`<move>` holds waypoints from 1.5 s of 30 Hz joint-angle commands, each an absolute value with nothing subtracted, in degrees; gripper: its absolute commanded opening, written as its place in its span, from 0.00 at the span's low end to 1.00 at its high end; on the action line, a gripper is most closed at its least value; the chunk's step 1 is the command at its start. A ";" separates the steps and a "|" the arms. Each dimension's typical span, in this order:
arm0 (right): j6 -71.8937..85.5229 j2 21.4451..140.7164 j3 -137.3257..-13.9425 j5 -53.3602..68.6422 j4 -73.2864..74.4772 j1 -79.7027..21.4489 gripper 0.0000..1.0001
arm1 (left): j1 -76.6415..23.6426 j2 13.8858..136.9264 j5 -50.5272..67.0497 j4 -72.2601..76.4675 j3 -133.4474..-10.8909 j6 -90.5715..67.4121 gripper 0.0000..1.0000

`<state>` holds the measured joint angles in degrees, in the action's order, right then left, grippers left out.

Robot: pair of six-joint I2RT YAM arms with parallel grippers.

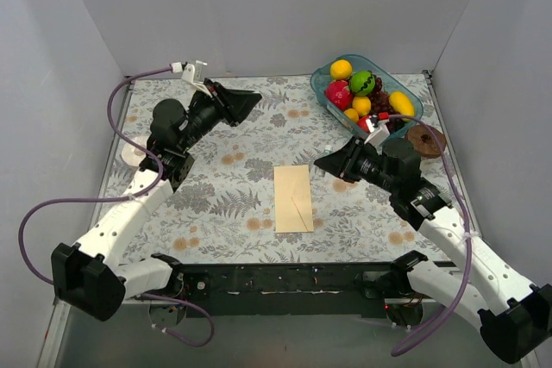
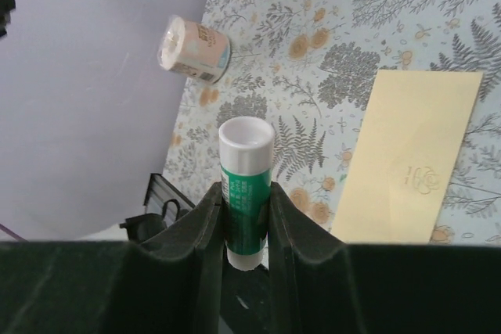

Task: Place the letter into the envelope and seal it
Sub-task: Pick up the solid glue cap from the center of the board, then install the solid glue cap with the solid glue.

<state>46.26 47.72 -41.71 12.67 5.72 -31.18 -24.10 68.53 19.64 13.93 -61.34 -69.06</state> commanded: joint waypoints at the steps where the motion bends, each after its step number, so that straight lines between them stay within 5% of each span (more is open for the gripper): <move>1: 63.07 50.79 -46.22 14.68 0.53 -31.03 0.01 | -23.99 63.55 27.24 27.14 -53.89 -69.26 0.00; 12: 90.42 57.21 -56.94 0.36 -5.97 -33.39 0.01 | -24.08 59.50 33.13 48.93 -44.04 -70.13 0.00; 18: 100.70 67.49 -64.60 2.01 -8.41 -37.61 0.01 | -24.17 61.08 37.70 57.80 -43.16 -68.64 0.00; 45: 107.75 75.41 -67.76 4.57 -18.28 -45.00 0.01 | -24.08 65.83 41.66 71.37 -42.89 -73.48 0.00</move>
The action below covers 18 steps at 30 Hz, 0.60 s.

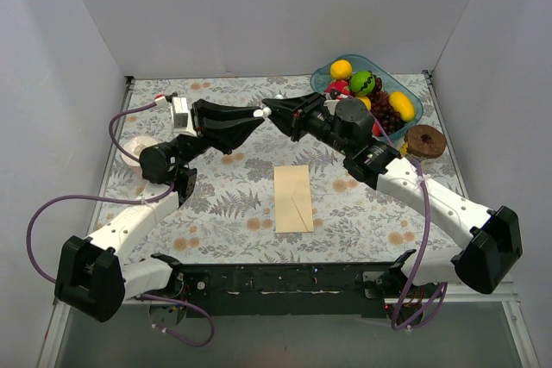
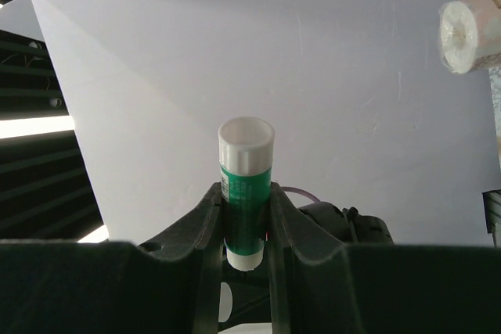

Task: Place the letter into the envelope and seal it
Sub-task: Install the solid glue cap with the solid glue.

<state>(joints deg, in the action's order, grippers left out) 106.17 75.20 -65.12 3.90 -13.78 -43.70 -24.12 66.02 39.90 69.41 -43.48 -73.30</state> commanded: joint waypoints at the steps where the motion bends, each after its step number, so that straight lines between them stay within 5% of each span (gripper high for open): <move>1: 107.84 75.41 -67.68 4.48 -18.54 -45.35 0.01 | -24.17 65.66 41.49 71.11 -42.98 -73.22 0.00; 18: 108.02 72.69 -65.57 3.34 -19.16 -46.05 0.01 | -24.17 65.04 41.57 69.08 -42.89 -70.05 0.00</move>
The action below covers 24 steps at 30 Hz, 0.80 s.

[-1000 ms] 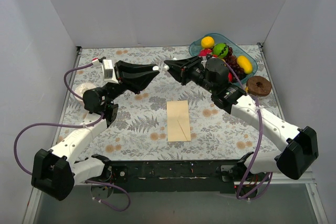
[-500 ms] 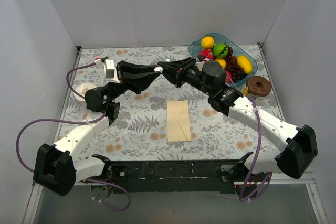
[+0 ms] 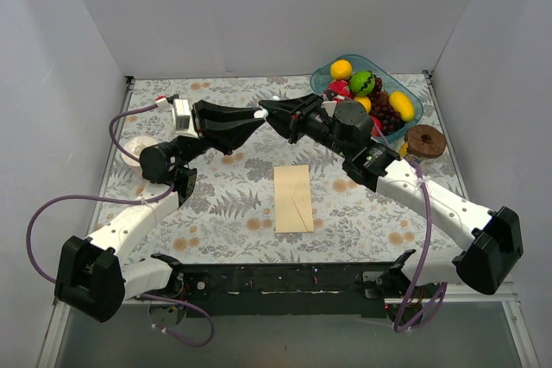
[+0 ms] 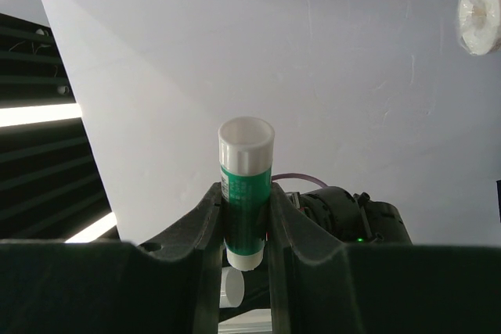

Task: Place the letter into the envelope and seal it
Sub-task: Install the solid glue cap with the solid glue.

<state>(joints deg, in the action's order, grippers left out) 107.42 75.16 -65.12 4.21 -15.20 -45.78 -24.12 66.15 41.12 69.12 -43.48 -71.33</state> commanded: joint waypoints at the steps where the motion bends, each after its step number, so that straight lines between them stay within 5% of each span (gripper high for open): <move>1: 108.02 72.60 -65.65 3.34 -19.25 -46.05 0.01 | -24.17 65.13 41.49 69.00 -42.98 -69.79 0.00; 24: 108.63 71.72 -63.37 5.19 -20.13 -46.23 0.01 | -24.17 66.18 41.22 70.31 -44.65 -69.52 0.00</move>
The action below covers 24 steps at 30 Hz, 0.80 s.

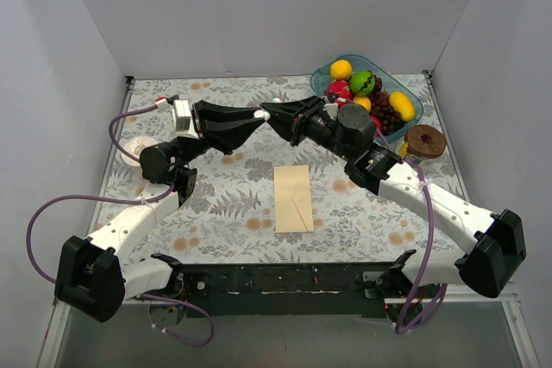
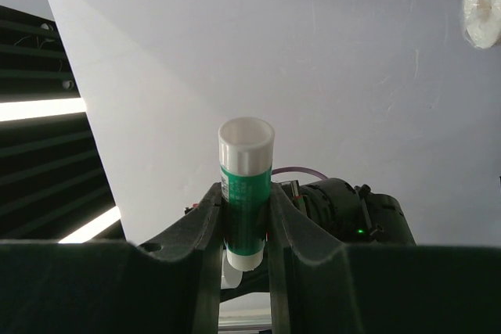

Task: Place the letter into the envelope and seal it
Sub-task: Install the solid glue cap with the solid glue.

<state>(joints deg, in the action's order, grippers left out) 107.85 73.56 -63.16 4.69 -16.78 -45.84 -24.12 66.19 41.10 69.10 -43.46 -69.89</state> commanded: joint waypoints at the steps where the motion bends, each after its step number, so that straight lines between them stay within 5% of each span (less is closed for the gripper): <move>1: 108.63 71.72 -63.46 5.19 -20.04 -46.32 0.01 | -24.08 66.36 41.31 70.49 -44.56 -69.61 0.00; 24: 109.42 71.72 -63.28 5.80 -22.85 -47.37 0.01 | -24.08 66.97 42.01 70.40 -43.60 -68.56 0.00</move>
